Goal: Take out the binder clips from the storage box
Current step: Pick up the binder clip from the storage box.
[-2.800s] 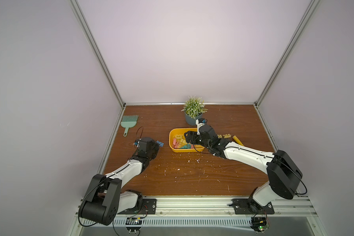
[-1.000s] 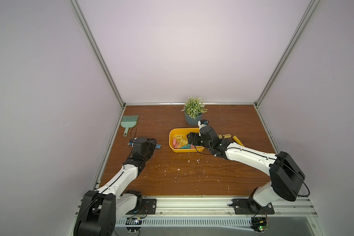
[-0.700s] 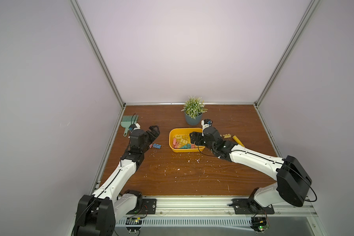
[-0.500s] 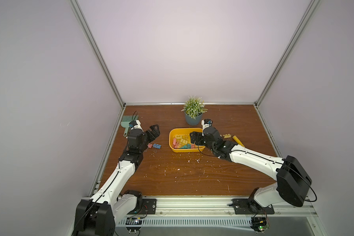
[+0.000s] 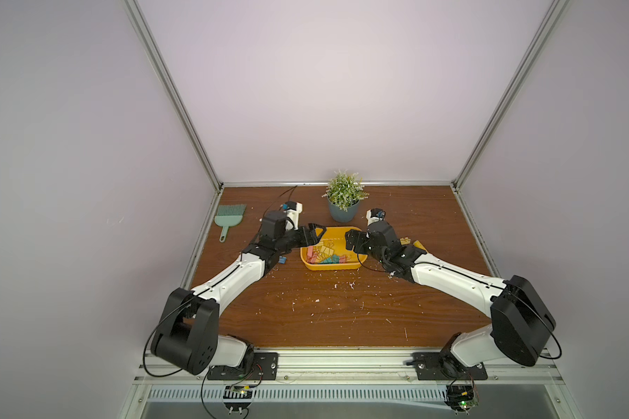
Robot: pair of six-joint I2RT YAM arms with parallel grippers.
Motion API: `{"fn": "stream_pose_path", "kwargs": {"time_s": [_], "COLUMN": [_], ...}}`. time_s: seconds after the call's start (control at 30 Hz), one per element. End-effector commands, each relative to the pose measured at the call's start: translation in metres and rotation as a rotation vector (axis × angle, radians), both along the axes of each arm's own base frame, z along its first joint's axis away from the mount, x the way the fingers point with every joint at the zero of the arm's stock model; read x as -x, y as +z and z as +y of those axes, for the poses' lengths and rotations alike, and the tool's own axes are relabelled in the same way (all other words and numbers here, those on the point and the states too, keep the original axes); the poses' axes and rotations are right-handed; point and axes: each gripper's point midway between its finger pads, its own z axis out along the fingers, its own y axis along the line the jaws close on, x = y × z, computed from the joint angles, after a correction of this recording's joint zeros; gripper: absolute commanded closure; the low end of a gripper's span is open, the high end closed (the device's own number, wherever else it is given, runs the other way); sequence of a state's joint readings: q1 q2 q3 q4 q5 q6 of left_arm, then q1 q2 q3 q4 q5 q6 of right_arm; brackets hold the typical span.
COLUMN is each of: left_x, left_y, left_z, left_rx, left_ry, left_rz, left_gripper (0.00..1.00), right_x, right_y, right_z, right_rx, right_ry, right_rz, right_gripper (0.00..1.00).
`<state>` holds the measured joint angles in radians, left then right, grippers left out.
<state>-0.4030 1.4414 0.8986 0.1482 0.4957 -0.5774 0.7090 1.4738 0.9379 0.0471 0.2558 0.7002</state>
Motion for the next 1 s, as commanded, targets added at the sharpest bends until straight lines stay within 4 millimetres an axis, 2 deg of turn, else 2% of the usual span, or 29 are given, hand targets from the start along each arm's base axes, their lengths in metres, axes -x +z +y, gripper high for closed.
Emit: {"fn": "stream_pose_path", "kwargs": {"time_s": [0.0, 0.1, 0.27, 0.43, 0.7, 0.73, 0.77, 0.97], "left_x": [0.015, 0.021, 0.022, 0.028, 0.026, 0.028, 0.023, 0.020], "left_y": [-0.023, -0.046, -0.081, -0.101, -0.111, -0.115, -0.106, -0.112], "left_z": [-0.029, -0.051, -0.068, -0.084, -0.093, -0.094, -0.100, -0.103], "left_rx": [-0.133, -0.234, -0.446, -0.599, -0.652, -0.660, -0.644, -0.682], "left_ry": [-0.137, -0.210, -0.223, -0.238, -0.186, -0.186, -0.183, -0.163], "left_rz": [0.044, 0.120, 0.189, 0.219, 0.241, 0.248, 0.230, 0.243], "left_gripper": [0.23, 0.28, 0.32, 0.35, 0.44, 0.44, 0.44, 0.47], "right_x": [0.004, 0.008, 0.013, 0.015, 0.021, 0.021, 0.022, 0.021], "right_y": [0.003, -0.002, -0.004, -0.001, 0.002, 0.002, 0.003, 0.005], "right_z": [-0.021, -0.031, -0.052, -0.067, -0.082, -0.082, -0.082, -0.080], "right_rx": [-0.048, -0.084, -0.073, -0.074, -0.094, -0.099, -0.103, -0.106], "right_ry": [-0.049, -0.061, -0.140, -0.207, -0.266, -0.266, -0.266, -0.263], "right_rz": [0.010, 0.016, 0.007, -0.016, -0.036, -0.037, -0.039, -0.041], "right_gripper": [0.09, 0.12, 0.12, 0.11, 0.12, 0.12, 0.12, 0.12]}}
